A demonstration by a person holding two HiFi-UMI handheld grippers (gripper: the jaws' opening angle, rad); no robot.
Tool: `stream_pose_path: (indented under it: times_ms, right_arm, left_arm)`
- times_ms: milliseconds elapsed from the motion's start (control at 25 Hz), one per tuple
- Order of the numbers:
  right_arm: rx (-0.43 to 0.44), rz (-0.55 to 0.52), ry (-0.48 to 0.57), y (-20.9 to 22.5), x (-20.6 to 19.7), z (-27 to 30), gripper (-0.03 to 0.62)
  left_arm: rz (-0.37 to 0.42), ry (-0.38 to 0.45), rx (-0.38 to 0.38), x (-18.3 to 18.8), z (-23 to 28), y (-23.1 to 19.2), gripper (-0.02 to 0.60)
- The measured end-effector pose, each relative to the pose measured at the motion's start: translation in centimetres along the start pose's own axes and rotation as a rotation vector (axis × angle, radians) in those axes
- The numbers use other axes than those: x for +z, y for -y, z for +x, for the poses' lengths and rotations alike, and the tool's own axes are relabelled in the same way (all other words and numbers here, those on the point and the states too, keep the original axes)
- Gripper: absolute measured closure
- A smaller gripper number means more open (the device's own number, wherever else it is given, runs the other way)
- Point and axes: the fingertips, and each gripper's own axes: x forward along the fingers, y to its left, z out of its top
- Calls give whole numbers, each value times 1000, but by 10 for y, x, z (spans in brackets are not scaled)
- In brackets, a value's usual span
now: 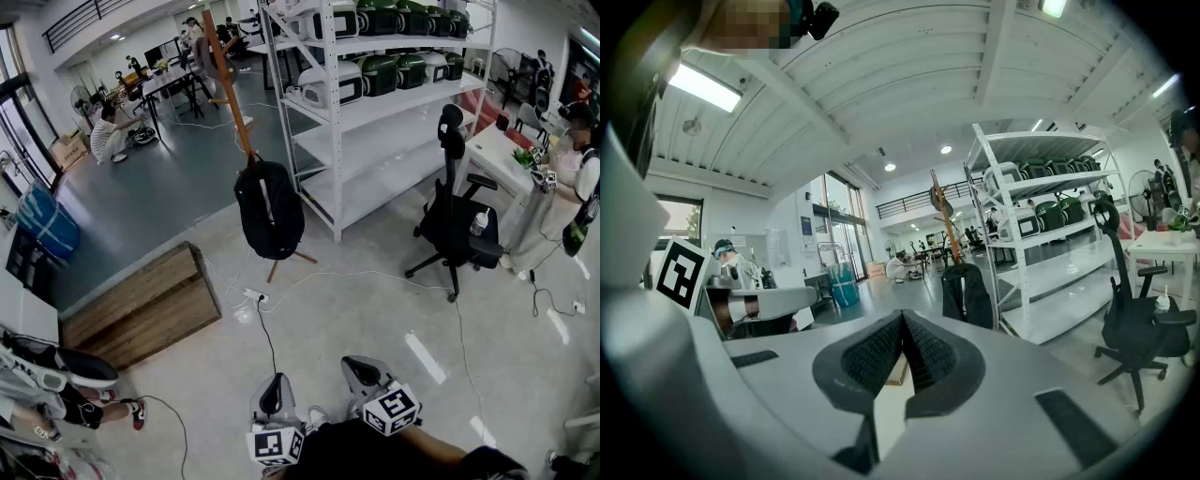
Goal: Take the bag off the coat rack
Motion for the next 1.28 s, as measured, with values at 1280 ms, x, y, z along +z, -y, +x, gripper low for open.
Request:
stream_pose_path:
  times_ms: [1280]
  right_arm:
    - [-58, 10, 24, -48, 3, 55, 582]
  left_arm:
    - [-24, -21, -92, -6, -2, -63, 565]
